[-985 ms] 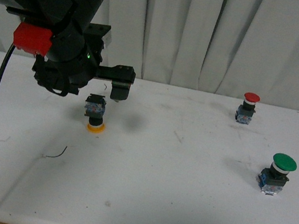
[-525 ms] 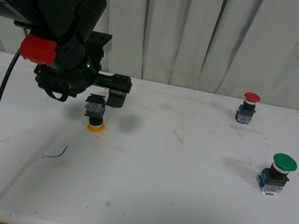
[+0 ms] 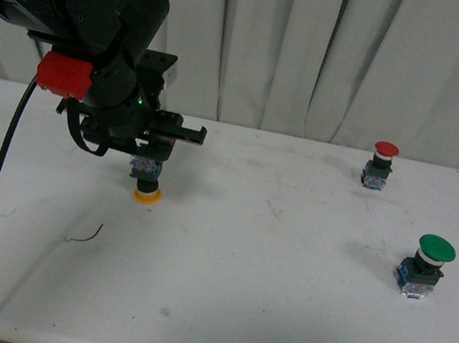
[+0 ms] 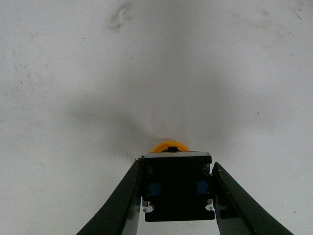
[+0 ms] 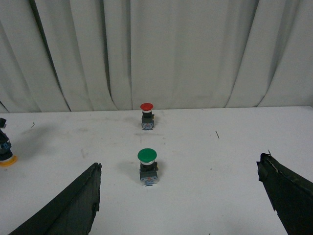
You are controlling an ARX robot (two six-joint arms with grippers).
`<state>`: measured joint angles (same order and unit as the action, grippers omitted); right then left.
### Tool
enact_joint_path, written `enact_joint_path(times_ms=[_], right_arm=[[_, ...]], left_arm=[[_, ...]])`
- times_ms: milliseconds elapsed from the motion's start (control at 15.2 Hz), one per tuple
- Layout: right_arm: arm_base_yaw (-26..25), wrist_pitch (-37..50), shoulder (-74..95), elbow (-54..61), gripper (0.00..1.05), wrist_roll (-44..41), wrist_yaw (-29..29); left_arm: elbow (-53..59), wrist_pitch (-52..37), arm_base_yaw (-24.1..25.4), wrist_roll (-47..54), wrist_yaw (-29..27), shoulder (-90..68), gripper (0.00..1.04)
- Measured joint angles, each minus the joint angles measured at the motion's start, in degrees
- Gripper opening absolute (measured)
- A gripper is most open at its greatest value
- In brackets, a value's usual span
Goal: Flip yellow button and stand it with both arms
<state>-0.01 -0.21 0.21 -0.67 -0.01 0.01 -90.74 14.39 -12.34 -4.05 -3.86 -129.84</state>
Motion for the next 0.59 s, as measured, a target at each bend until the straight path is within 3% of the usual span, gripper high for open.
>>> enact_joint_path(times_ms=[328,591], right_arm=[[0.0,0.0,0.0,0.0,0.98,0.0,0.0],[0.0,0.0,0.0,0.0,0.98,0.0,0.0]], left_arm=[[6.34,-3.74,-1.14,0.26,0.48,6.54,0.35],[20.39,-13.16,-7.43,4.44,-0.96,28.04,0.35]])
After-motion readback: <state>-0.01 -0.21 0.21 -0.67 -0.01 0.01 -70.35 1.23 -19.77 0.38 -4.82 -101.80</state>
